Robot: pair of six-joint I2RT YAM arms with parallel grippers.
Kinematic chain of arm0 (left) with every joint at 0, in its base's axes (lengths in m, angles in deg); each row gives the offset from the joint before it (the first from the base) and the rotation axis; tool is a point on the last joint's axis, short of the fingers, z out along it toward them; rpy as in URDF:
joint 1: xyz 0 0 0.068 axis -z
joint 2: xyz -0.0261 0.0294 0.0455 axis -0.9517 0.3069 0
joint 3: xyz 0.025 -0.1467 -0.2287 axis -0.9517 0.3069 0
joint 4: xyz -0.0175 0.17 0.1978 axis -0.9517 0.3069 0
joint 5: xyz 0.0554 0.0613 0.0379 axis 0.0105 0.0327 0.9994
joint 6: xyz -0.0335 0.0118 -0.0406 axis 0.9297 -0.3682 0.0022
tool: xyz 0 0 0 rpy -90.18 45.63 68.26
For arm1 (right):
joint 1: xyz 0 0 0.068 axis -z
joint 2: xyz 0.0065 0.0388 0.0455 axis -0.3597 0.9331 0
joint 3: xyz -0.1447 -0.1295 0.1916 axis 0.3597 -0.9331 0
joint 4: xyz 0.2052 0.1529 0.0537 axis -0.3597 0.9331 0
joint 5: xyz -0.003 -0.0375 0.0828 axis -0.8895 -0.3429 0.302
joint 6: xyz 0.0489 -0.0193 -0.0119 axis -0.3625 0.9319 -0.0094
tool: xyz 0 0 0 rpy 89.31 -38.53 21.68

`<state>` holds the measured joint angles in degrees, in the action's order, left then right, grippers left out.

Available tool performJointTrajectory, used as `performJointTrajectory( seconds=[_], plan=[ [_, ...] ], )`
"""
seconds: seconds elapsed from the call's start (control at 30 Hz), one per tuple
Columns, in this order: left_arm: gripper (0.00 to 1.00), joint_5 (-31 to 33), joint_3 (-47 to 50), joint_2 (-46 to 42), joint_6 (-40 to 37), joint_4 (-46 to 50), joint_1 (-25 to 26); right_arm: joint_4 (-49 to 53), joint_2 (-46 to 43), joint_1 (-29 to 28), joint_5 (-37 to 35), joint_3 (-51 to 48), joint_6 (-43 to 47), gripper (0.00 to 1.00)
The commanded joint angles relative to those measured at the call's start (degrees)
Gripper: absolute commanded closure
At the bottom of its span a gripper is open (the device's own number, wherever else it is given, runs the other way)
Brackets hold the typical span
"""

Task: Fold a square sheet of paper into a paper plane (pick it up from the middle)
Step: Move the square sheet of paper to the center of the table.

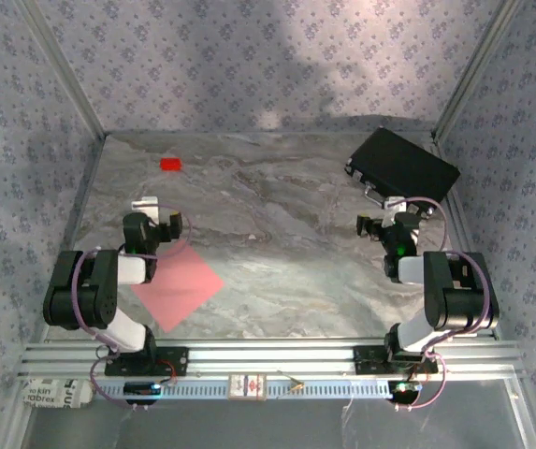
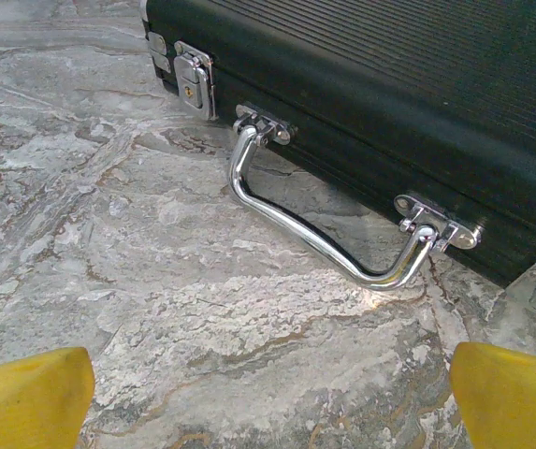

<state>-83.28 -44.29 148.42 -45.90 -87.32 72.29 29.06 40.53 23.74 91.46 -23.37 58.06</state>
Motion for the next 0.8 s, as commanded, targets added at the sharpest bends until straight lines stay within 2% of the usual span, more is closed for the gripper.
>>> performJointTrajectory(
  seconds=[0.0, 0.77],
  plan=[
    [0.0, 0.0, 0.6, -0.6, -1.0, -3.1, 0.6, -0.2, -0.2, 0.2, 0.4, 1.1, 0.3, 0.01],
    [0.0, 1.4, 0.1, -0.5, -0.7, -2.5, 0.8, -0.2, -0.2, 0.2, 0.6, 1.1, 0.3, 0.01]
  ],
)
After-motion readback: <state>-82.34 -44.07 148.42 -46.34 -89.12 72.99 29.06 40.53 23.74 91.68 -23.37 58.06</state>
